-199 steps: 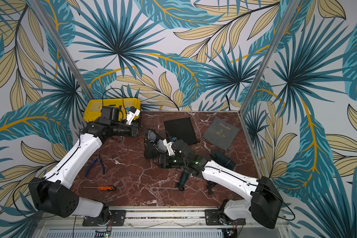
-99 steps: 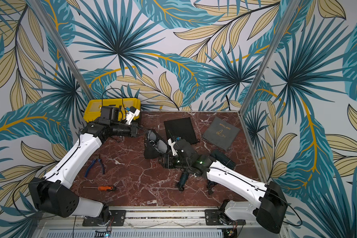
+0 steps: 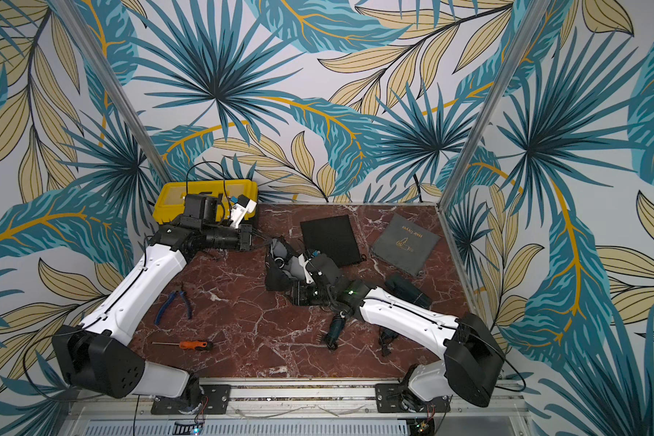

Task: Pack away hair dryers
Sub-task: Pull the drawstrings on both sides of the drawstring bag.

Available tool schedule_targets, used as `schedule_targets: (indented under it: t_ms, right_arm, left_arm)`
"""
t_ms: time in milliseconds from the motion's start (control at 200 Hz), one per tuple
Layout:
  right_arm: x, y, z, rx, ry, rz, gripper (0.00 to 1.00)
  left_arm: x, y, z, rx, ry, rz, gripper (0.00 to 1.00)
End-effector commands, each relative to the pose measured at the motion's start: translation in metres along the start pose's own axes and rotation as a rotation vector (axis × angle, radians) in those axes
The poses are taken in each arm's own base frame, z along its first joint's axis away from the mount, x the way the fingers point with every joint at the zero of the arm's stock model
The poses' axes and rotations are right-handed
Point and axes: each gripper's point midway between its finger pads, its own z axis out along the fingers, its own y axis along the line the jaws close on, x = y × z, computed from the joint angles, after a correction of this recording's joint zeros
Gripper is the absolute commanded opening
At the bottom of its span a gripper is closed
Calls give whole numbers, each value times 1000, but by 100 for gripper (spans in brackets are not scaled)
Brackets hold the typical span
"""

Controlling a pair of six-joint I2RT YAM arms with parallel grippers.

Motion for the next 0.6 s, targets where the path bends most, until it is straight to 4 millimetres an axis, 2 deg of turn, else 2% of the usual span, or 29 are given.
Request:
schedule_targets:
  t_ms: [0,65,175,431,596]
  right_arm:
    - [-8,5,-4,7,-24,-23,27]
    - [-4,-1,-4,30,-10,-26,10]
    - [-1,-2,-4,42,17,-36,0]
    - [-13,12,-6,47,36,-96,0]
    - [-21,24,-6,50,75,-143,0]
  left_arm:
    - [-22,-17,-11,39,-69,87,0]
    - [-22,-11,-10,26,-70,76,0]
    - [-24,-1,-10,25,-77,33,0]
    - [-24,22,-5,0,-76,-55,0]
    - [-28,46,-5,12,-87,-215,0]
